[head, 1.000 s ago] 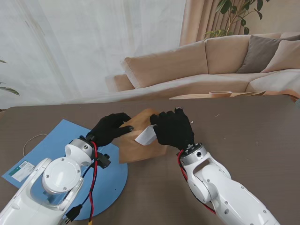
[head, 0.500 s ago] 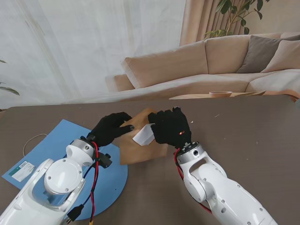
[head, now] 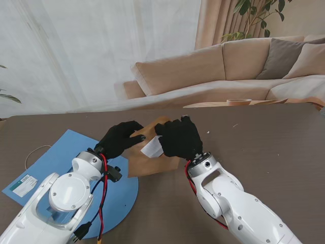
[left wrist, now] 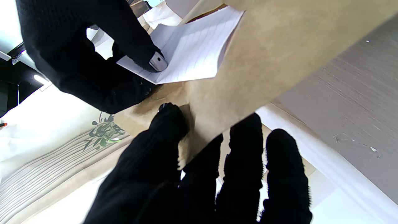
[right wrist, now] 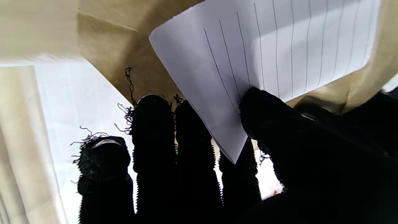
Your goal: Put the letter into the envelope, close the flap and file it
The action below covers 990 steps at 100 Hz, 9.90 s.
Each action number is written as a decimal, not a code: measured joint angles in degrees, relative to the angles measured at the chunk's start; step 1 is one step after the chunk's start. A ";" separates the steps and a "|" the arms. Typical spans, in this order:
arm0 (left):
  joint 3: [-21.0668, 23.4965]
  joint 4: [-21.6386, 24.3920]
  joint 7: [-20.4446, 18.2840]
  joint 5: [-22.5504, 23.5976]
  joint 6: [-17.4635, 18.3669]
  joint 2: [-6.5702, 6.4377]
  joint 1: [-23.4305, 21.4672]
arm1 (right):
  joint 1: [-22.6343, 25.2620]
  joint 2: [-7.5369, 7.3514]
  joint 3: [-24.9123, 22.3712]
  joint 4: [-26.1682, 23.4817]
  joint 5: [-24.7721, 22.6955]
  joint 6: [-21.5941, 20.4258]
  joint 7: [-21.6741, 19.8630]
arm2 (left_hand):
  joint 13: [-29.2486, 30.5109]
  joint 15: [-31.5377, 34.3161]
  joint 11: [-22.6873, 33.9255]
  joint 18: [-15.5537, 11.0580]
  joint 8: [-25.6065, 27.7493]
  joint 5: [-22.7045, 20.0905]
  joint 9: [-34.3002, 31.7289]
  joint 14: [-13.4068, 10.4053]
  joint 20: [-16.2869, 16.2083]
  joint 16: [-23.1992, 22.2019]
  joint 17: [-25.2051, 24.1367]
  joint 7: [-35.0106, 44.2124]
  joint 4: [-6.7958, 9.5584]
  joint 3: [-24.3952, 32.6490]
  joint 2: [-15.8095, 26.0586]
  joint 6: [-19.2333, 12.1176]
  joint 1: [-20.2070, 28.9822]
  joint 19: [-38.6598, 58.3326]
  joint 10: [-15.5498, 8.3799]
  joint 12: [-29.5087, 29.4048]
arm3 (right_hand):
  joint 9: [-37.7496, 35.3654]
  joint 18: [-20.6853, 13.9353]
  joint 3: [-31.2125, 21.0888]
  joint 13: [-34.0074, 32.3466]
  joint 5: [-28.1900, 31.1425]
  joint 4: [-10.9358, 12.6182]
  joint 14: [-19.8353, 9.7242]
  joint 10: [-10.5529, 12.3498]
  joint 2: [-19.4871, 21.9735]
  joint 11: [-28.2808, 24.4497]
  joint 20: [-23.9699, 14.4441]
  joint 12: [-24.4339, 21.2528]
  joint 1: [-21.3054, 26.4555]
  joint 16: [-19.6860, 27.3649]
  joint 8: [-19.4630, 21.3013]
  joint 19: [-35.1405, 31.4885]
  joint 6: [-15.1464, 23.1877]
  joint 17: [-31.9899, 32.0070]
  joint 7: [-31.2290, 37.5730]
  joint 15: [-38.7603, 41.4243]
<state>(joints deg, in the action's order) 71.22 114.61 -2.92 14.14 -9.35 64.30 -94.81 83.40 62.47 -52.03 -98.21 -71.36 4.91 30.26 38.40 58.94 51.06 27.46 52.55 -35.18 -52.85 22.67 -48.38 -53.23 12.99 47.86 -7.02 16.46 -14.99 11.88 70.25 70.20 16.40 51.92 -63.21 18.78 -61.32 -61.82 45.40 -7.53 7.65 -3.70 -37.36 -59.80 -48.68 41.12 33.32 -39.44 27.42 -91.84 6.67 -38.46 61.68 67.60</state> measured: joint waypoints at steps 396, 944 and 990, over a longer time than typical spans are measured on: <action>1.28 1.13 0.92 -3.28 3.43 0.32 -2.16 | -0.49 -0.47 2.10 -3.45 -2.56 7.56 -9.45 | -0.11 0.00 0.72 0.01 1.98 0.47 1.02 -0.03 -0.02 -0.73 -1.05 0.68 0.00 0.03 0.01 0.78 0.00 0.00 -0.68 0.15 | 4.04 -2.99 -0.72 6.71 7.80 2.17 -0.21 0.71 -3.49 -0.62 -5.56 5.67 -5.52 -4.27 2.81 -2.08 0.77 5.34 0.03 1.89; 4.39 -1.64 3.50 -17.15 12.48 1.86 -2.48 | 9.69 4.64 -13.34 -2.42 65.15 -9.05 -22.84 | -2.16 -0.11 1.36 -0.15 4.83 1.02 2.67 -0.07 -0.07 -1.49 -3.11 0.88 0.00 0.10 0.06 1.32 0.00 -1.23 -0.69 1.69 | 20.25 1.35 5.13 25.31 -5.92 1.06 3.20 0.00 1.41 26.32 4.66 -22.44 0.78 14.58 -11.98 27.77 -1.19 28.93 -16.07 -38.47; 4.33 -2.58 3.93 -15.92 12.79 1.86 -2.43 | 9.47 5.77 -13.00 -3.32 74.09 -7.20 -22.48 | -4.47 -6.30 -4.30 -0.98 1.29 1.42 3.48 -0.07 0.53 -0.14 -4.60 0.89 0.00 0.41 0.57 1.19 0.00 -5.43 -0.68 -0.20 | 5.15 3.34 4.44 10.26 2.34 0.43 6.12 -4.30 3.54 16.18 0.09 -14.71 7.70 6.68 -1.52 11.29 0.65 16.35 -4.74 -17.40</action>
<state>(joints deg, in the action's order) 75.55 112.03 1.02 -1.78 3.44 66.16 -97.24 92.87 68.24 -65.03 -101.53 2.73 -2.29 7.78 33.93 52.64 46.76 26.48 53.84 -33.76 -49.38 22.60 -47.85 -53.37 8.39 48.74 -7.02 16.87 -14.42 13.07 70.25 64.77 15.72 51.72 -58.06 22.12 -56.87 -51.56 47.73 -7.11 13.77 -8.00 -33.82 -43.62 -48.59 26.41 41.02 -32.76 25.91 -80.56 7.32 -22.11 56.94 50.20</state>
